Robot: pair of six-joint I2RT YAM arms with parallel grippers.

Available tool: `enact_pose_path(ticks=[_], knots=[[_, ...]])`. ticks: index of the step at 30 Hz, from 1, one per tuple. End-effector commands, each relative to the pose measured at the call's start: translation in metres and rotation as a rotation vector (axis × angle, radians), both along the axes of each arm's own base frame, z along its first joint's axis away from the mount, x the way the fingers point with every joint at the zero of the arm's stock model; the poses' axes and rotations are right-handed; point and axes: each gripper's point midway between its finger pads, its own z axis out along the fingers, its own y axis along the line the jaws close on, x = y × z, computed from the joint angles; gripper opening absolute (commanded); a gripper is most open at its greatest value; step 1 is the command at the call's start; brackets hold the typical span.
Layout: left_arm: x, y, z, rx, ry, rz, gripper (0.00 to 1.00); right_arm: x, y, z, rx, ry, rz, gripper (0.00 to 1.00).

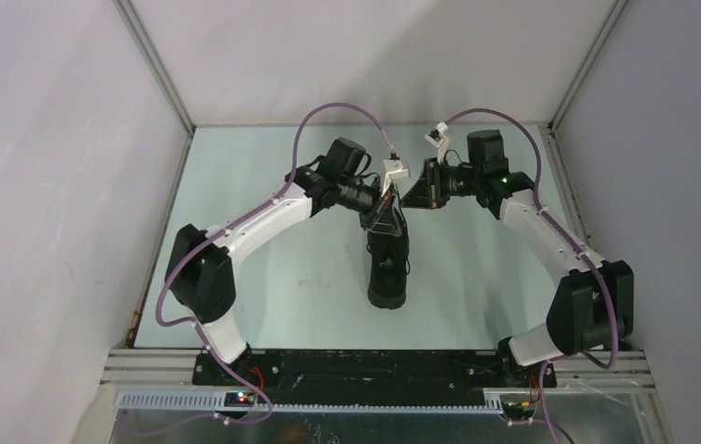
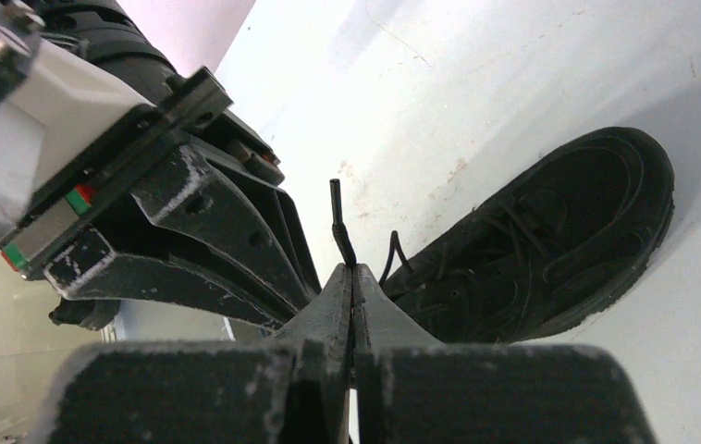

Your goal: Tie the shoes

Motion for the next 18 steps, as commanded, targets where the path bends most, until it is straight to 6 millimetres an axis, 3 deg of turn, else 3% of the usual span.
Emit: enact_pose_path(ticks=[1,12,18], knots=[[0.000,-0.006,0.007,-0.023,0.021,0.000,0.11,0.010,0.011,0.022,0.048,-0.046,0.008,0.00],[0.007,-0.005,-0.010,0.027,0.085,0.055,0.00,0.008,0.008,0.036,0.118,0.011,0.008,0.00],[-0.008,-0.009,0.014,-0.108,0.235,-0.026,0.00,0.003,0.010,0.033,0.120,0.022,0.017,0.00]])
